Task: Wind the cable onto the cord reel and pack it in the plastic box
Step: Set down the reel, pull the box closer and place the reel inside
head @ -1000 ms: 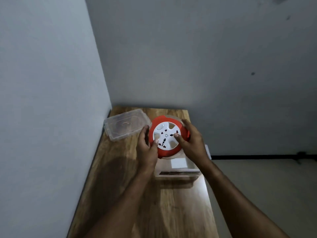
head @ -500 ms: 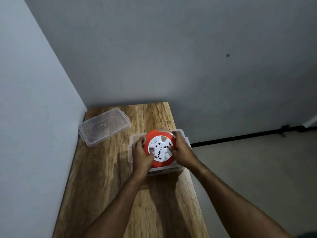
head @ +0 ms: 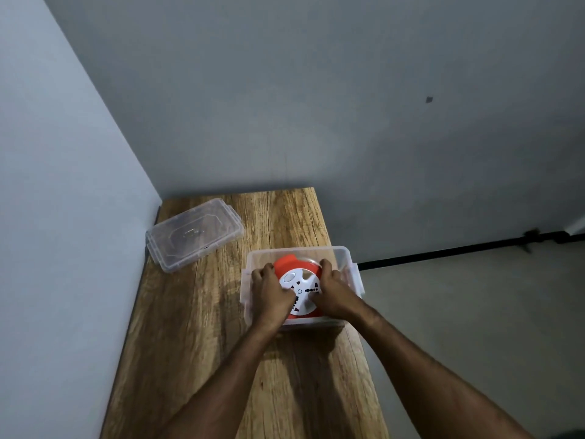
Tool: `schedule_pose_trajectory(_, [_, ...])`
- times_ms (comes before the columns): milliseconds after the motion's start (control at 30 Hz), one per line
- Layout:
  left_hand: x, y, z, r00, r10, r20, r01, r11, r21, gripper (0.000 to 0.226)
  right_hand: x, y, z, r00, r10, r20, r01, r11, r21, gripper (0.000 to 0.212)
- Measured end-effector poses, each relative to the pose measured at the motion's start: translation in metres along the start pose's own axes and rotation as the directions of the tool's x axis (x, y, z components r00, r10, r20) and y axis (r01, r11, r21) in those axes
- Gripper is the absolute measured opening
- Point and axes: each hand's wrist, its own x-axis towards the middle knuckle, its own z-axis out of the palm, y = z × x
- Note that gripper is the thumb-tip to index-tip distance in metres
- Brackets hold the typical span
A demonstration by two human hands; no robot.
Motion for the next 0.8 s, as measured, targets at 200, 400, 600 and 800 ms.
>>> schedule_pose_trajectory(200, [-0.004,0.001,0.0,1.0,0.004,-0.009,-0.004,1.0,0.028,0.063,-0.003,-0.002,0.006,0.998,-0.015,-0.062,0.009,0.995,-0.097,0.085])
schedule_pose_trajectory(400, [-0.009,-0.002,0.0,0.998,0.049,-0.046,-0.048,0.998,0.029,0.071,-0.009,0.0,0.009,0.966,-0.107,-0.234,0.087,0.992,-0.091,0.069])
schedule_pose_trajectory(600, [-0.023,-0.007,-0.024,0.97,0.202,-0.136,-0.21,0.977,-0.044,0.077,-0.021,-0.007,0.008,0.884,-0.164,-0.438,0.179,0.984,-0.008,0.059])
schedule_pose_trajectory(800, [0.003,-0.021,-0.064,0.943,0.173,-0.285,-0.213,0.97,-0.117,0.066,-0.009,-0.04,-0.004,0.753,-0.227,-0.618,0.255,0.966,-0.044,0.054])
